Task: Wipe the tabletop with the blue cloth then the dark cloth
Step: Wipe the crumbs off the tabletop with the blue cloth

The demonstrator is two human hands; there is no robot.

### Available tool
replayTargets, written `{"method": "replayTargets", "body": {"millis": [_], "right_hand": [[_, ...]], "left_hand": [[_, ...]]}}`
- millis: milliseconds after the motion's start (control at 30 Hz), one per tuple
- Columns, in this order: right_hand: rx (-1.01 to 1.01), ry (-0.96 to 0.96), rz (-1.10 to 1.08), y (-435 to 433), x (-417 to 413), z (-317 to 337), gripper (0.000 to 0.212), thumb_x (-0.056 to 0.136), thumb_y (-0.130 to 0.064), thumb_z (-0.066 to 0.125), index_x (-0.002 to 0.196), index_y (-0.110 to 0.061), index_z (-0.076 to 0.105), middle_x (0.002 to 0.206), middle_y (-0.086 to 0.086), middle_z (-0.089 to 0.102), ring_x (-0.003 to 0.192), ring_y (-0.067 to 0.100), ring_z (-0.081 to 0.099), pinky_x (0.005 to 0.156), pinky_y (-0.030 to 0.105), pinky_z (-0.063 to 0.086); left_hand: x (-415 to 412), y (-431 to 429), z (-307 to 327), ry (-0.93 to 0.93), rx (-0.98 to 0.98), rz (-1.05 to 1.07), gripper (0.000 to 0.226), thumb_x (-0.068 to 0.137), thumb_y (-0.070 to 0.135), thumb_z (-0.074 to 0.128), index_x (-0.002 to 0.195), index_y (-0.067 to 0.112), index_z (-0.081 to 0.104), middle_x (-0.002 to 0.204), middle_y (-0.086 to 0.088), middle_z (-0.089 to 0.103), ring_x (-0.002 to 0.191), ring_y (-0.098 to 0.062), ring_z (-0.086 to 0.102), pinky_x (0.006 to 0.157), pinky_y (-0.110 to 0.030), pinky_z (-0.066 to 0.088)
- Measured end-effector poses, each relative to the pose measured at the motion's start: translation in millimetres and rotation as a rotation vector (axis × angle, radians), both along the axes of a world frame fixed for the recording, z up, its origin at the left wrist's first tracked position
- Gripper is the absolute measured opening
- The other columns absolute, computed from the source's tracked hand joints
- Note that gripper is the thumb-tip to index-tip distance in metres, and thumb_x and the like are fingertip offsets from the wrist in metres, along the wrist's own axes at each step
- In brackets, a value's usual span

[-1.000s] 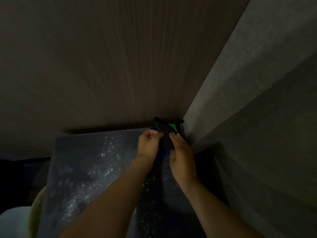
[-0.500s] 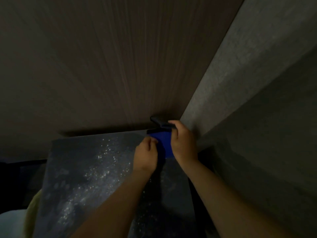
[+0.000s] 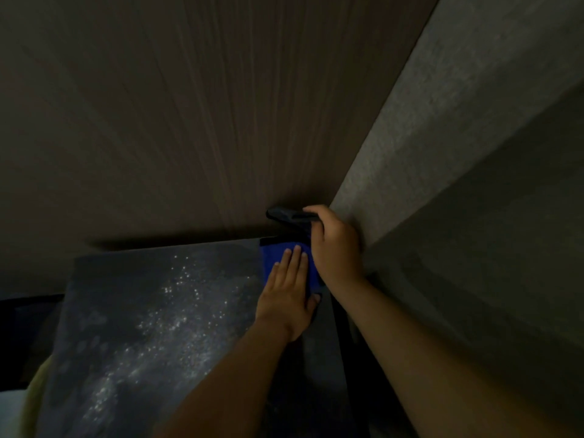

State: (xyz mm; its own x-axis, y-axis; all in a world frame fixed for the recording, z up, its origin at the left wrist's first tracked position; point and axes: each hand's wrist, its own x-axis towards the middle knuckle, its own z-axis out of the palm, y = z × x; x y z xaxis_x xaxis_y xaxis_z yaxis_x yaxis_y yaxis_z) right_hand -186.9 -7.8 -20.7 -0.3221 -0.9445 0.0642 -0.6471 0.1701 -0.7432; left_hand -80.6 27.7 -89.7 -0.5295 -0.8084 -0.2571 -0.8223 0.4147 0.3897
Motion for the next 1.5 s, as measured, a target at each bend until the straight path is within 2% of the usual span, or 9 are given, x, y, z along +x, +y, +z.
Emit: {"method": "replayTargets", "body": {"millis": [300,467,733,867,933,1067,1233,1367,1500], "right_hand": [[0.009,-0.013,0.005,-1,2,0,0.03,0.099,-0.01,0.04,0.12,-0.014,0.061,0.115,0.005,0.065,0.106,0.015,0.06,0.082,0.019,0.044],[0.019,0.004,0.011,-7,-2,5,0.031,0.099,-0.01,0.038,0.12,-0.013,0.061,0.117,0.006,0.065,0.107,0.017,0.06,0.086,0.025,0.048],[0.068,0.1,0.023,-14,-6,9,0.034,0.099,-0.007,0.037,0.124,-0.012,0.06,0.12,0.008,0.064,0.108,0.02,0.06,0.081,0.018,0.04],[0.094,0.171,0.001,-15,-3,8,0.035,0.1,-0.008,0.037,0.129,-0.015,0.056,0.125,0.007,0.062,0.111,0.02,0.059,0.088,0.025,0.046],[0.122,0.25,0.039,-8,0,1,0.036,0.099,-0.009,0.041,0.132,-0.015,0.053,0.131,0.005,0.057,0.119,0.019,0.054,0.098,0.03,0.045],[0.208,0.405,0.222,32,11,-39,0.04,0.094,-0.001,0.047,0.134,-0.009,0.051,0.144,0.01,0.046,0.135,0.023,0.041,0.112,0.032,0.029],[0.316,0.473,0.311,73,20,-72,0.058,0.095,-0.001,0.044,0.148,-0.018,0.029,0.159,0.005,0.011,0.145,0.016,0.0,0.112,0.028,-0.002],[0.343,0.474,0.322,77,18,-80,0.068,0.091,0.001,0.049,0.149,-0.024,0.024,0.16,0.001,0.004,0.143,0.014,-0.009,0.117,0.033,-0.003],[0.419,0.433,0.399,68,6,-80,0.073,0.091,0.006,0.044,0.15,-0.029,0.019,0.16,-0.006,-0.002,0.147,0.017,-0.005,0.12,0.039,0.011]], "left_hand": [[7,-5,-8,-0.079,0.139,-0.019,0.083,0.093,0.063,0.022,0.146,0.019,-0.024,0.151,0.002,-0.033,0.136,-0.011,-0.033,0.11,-0.029,-0.02],[11,-5,-5,-0.086,0.158,0.001,0.083,0.093,0.063,0.024,0.143,0.019,-0.026,0.145,0.005,-0.036,0.134,-0.01,-0.035,0.11,-0.029,-0.02],[54,-11,-4,-0.115,0.142,0.092,0.085,0.091,0.067,0.027,0.136,0.022,-0.03,0.145,0.005,-0.035,0.132,-0.01,-0.034,0.109,-0.028,-0.02],[78,-15,-3,-0.132,0.156,0.096,0.087,0.089,0.07,0.025,0.138,0.022,-0.028,0.144,0.006,-0.035,0.132,-0.01,-0.034,0.108,-0.028,-0.018],[82,-16,-2,-0.119,0.168,0.092,0.088,0.09,0.067,0.027,0.144,0.02,-0.024,0.144,0.007,-0.035,0.133,-0.009,-0.033,0.11,-0.028,-0.017],[81,-15,-2,-0.108,0.149,0.097,0.088,0.091,0.066,0.028,0.147,0.018,-0.021,0.143,0.006,-0.035,0.133,-0.008,-0.033,0.11,-0.028,-0.017],[89,-16,-6,-0.162,0.118,0.048,0.092,0.088,0.071,0.025,0.146,0.018,-0.023,0.144,0.004,-0.035,0.133,-0.01,-0.032,0.109,-0.029,-0.018],[95,-13,-8,-0.186,0.078,0.002,0.101,0.068,0.078,0.0,0.146,0.018,-0.023,0.145,0.004,-0.035,0.134,-0.011,-0.033,0.109,-0.029,-0.018],[99,-14,-4,-0.204,0.05,-0.026,0.097,0.076,0.074,0.008,0.147,0.017,-0.021,0.145,0.002,-0.034,0.134,-0.011,-0.031,0.11,-0.029,-0.017]]}}
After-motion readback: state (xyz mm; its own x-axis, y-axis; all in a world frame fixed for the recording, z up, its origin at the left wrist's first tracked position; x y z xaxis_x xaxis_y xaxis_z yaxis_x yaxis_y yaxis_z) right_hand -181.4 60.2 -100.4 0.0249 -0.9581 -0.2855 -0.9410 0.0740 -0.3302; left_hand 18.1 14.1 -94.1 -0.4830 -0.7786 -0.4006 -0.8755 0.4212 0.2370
